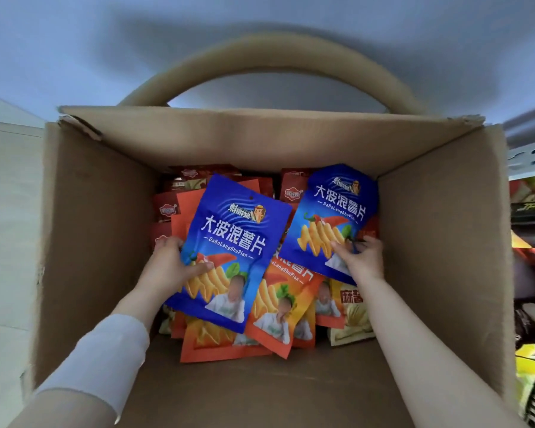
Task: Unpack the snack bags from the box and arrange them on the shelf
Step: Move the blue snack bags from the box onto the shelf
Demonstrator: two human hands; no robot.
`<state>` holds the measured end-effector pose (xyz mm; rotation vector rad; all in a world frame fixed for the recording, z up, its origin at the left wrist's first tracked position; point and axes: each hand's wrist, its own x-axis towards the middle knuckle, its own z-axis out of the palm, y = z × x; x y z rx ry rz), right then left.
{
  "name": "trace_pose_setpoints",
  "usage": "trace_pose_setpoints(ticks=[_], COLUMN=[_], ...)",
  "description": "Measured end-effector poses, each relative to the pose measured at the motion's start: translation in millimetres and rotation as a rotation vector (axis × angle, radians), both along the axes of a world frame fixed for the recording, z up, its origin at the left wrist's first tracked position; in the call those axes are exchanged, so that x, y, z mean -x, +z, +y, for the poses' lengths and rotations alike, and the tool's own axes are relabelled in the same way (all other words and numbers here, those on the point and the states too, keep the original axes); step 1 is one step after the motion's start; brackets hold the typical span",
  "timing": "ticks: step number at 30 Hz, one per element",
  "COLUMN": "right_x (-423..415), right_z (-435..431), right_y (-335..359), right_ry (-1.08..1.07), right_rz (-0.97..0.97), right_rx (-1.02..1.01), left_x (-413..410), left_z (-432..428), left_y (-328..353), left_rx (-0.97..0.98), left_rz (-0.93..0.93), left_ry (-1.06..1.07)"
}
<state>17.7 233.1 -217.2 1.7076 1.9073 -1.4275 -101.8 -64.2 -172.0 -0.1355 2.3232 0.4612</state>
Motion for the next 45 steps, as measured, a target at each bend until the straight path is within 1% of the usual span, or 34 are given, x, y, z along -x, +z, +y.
trace_pose_setpoints(ticks=[1,3,5,7,8,10,12,15,18,21,24,26,30,33,36,38,41,45], right_x=[4.1,9.0,7.2,-1.6,-6.3,-16.8,-36.4,-71.5,-107.6,-144.9,-178.7,-202.7,-255.8,-299.9,-352.7,-390.0,-441.9,-493.6], right_z=[0.0,0.1,-2.3,-5.4,-8.3,-18.6,-33.7,-64.0,-100.2,-135.6,-155.8,-159.4,-150.7,-140.8,-127.0,-115.2,-96.5,-67.2], right_y=[1.0,2.7,13.4,24.7,32.8,57.4,88.6,137.0,185.0,228.8,269.1,294.5,347.3,389.1,417.3,430.1,444.6,455.1], right_ry=[-0.077,-0.198,-0.234,-0.241,-0.255,-0.294,-0.329,-0.366,-0.472,-0.523,-0.561,-0.586,-0.597,-0.633,-0.725,-0.788,-0.868,-0.966], right_rz=[-0.019,-0.021,0.012,0.053,0.076,0.142,0.213,0.318,0.503,0.675,0.764,0.802,0.900,0.981,0.989,0.957,0.947,0.924], right_rx=[0.027,0.202,0.465,0.581,0.599,0.562,0.511,0.513,0.509,0.523,0.431,0.320,0.084,-0.077,-0.197,-0.284,-0.390,-0.471], left_x=[-0.9,-2.9,-5.8,-10.6,-13.4,-19.0,-23.3,-25.6,-28.0,-33.7,-41.2,-51.3,-77.0,-114.6,-171.5,-214.2,-273.8,-329.8], left_z=[0.5,-2.4,-4.7,-5.7,-7.3,-13.3,-22.3,-34.7,-46.5,-46.6,-22.0,3.1,60.4,114.7,172.9,209.6,257.1,311.6], left_y=[5.2,13.1,22.4,35.9,42.7,57.4,73.3,107.4,142.2,177.0,219.4,248.5,302.6,343.9,376.0,393.7,414.2,429.8], left_rx=[-0.011,-0.054,-0.111,-0.185,-0.225,-0.307,-0.383,-0.506,-0.668,-0.794,-0.960,-1.041,-1.202,-1.319,-1.419,-1.449,-1.458,-1.444], left_rz=[0.040,0.060,0.000,-0.039,-0.042,-0.046,-0.048,-0.053,-0.045,-0.018,-0.001,0.021,-0.004,-0.003,0.012,-0.019,-0.040,-0.059], left_ry=[-0.004,-0.006,0.033,0.120,0.155,0.185,0.164,0.107,0.095,0.072,0.019,-0.040,-0.147,-0.247,-0.265,-0.334,-0.530,-0.724])
